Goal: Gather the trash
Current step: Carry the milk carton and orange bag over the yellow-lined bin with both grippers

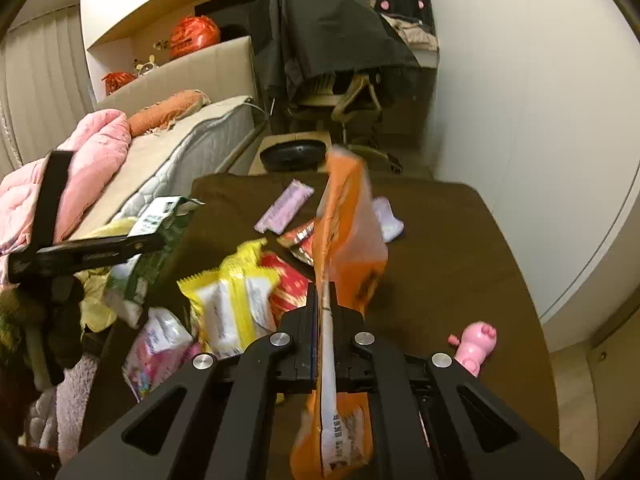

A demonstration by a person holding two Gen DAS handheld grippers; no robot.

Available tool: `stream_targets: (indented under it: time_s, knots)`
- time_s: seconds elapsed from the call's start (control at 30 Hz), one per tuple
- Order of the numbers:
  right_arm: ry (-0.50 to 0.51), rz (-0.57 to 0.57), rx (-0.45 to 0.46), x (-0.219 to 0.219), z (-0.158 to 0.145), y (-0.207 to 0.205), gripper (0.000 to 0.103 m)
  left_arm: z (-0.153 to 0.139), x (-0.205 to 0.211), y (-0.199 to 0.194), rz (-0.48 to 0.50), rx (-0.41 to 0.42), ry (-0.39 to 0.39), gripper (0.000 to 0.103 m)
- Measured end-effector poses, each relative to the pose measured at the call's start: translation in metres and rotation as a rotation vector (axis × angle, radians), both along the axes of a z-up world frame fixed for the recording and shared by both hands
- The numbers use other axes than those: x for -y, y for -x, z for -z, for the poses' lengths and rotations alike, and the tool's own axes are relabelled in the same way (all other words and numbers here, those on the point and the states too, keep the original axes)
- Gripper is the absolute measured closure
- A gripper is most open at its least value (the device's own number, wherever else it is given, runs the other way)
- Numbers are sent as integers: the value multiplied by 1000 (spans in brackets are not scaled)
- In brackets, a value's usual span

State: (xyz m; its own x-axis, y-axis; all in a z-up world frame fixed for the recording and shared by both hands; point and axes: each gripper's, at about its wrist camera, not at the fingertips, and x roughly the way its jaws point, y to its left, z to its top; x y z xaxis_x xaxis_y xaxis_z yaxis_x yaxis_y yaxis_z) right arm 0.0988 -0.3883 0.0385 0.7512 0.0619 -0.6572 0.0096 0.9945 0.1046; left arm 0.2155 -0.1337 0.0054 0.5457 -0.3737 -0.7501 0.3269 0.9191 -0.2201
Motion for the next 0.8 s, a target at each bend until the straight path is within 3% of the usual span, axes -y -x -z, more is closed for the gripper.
stream_targets:
  time_s: [0.27,0.53,0.8]
  knots:
    - [84,-51,87,-39,-48,-4,100,-39,-42,43,-52,145,36,52]
    - [127,-83,120,-77,-76,-16,100,-52,-106,64,-121,186,76,52]
    - [161,-180,157,-146,-91,-24,100,-39,-161,78,-161,160,93,52]
